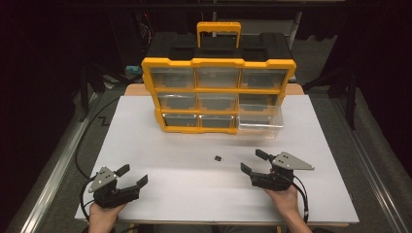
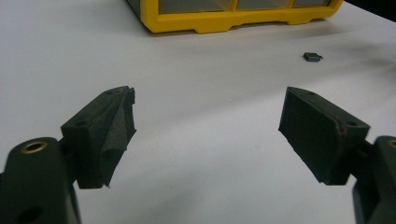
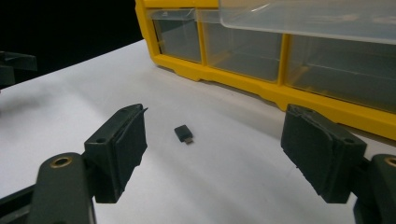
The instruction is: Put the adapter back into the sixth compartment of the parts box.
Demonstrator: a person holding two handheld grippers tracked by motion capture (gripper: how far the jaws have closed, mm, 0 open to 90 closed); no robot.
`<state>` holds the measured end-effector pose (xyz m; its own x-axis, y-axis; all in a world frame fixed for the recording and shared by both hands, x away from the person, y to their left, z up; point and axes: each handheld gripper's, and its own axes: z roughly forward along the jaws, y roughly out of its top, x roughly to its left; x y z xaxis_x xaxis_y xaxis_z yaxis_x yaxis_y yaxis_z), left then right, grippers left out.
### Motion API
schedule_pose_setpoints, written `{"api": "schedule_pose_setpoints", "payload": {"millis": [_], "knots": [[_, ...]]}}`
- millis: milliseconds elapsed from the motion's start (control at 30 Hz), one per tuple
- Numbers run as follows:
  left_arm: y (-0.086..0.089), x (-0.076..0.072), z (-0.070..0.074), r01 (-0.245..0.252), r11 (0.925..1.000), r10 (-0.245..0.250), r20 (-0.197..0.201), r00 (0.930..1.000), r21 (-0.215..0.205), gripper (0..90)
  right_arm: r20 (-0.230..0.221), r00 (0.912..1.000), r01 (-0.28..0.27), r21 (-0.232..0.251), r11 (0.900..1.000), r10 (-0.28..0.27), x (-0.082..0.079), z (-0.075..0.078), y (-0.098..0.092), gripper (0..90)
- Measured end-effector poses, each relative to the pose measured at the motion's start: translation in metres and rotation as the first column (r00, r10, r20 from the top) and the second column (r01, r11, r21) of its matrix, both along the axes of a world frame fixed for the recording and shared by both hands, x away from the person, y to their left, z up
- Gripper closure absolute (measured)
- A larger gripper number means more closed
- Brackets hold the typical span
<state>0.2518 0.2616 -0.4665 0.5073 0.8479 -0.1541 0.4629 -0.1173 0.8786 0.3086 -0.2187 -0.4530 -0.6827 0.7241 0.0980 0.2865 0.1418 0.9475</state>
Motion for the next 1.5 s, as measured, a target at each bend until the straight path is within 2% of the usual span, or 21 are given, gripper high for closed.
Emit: {"api": "schedule_pose_setpoints", "payload": {"millis": [700,933,967,1000,1067,1133,1167,1200,1233,1333,1367,1400,1433,1500], "knots": [[0.0,0.0,0.0,0.0,1.0,0.0,-0.003,1.0,-0.006,19.0,0.002,0.9984,-0.056,-0.01,0.998,0.056,0.014,0.001,0.042,23.6],[0.0,0.0,0.0,0.001,1.0,-0.001,-0.006,1.0,-0.004,18.9,-0.016,0.9986,-0.051,-0.057,0.997,0.05,0.016,0.006,0.048,28.5],[0.0,0.0,0.0,0.002,1.0,-0.002,-0.006,1.0,-0.004,19.0,-0.027,0.9982,-0.055,-0.084,0.995,0.053,0.017,0.008,0.051,30.8],[0.0,0.0,0.0,0.002,1.0,-0.002,-0.006,1.0,-0.004,18.9,-0.027,0.9982,-0.055,-0.084,0.995,0.053,0.017,0.008,0.051,30.8],[0.0,0.0,0.0,0.003,1.0,-0.003,-0.007,1.0,-0.003,18.9,-0.052,0.9968,-0.065,-0.117,0.991,0.06,0.018,0.011,0.056,33.2],[0.0,0.0,0.0,0.003,1.0,-0.003,-0.007,1.0,-0.003,18.9,-0.056,0.9964,-0.07,-0.124,0.99,0.064,0.019,0.012,0.057,33.6],[0.0,0.0,0.0,0.003,1.0,-0.004,-0.007,1.0,-0.003,18.9,-0.079,0.9945,-0.08,-0.138,0.987,0.07,0.02,0.014,0.06,34.0],[0.0,0.0,0.0,0.003,1.0,-0.004,-0.007,1.0,-0.003,18.9,-0.079,0.9945,-0.08,-0.138,0.987,0.07,0.02,0.014,0.06,34.0],[0.0,0.0,0.0,0.003,1.0,-0.003,-0.007,1.0,-0.003,18.8,-0.102,0.992,-0.091,-0.167,0.982,0.075,0.023,0.016,0.064,34.1],[0.0,0.0,0.0,0.005,1.0,-0.005,-0.008,1.0,-0.002,18.9,-0.115,0.9905,-0.097,-0.194,0.976,0.075,0.024,0.018,0.067,34.1],[0.0,0.0,0.0,0.005,1.0,-0.005,-0.008,1.0,-0.001,18.9,-0.13,0.9885,-0.106,-0.225,0.969,0.078,0.026,0.021,0.071,34.0],[0.0,0.0,0.0,0.005,1.0,-0.005,-0.008,1.0,-0.001,18.9,-0.13,0.9885,-0.106,-0.225,0.969,0.078,0.026,0.021,0.071,34.0],[0.0,0.0,0.0,0.004,1.0,-0.004,-0.008,1.0,-0.001,18.8,-0.146,0.9861,-0.114,-0.255,0.96,0.079,0.029,0.023,0.075,34.0],[0.0,0.0,0.0,0.005,1.0,-0.005,-0.008,1.0,-0.002,18.9,-0.154,0.9848,-0.121,-0.279,0.953,0.08,0.03,0.026,0.079,34.0]]}}
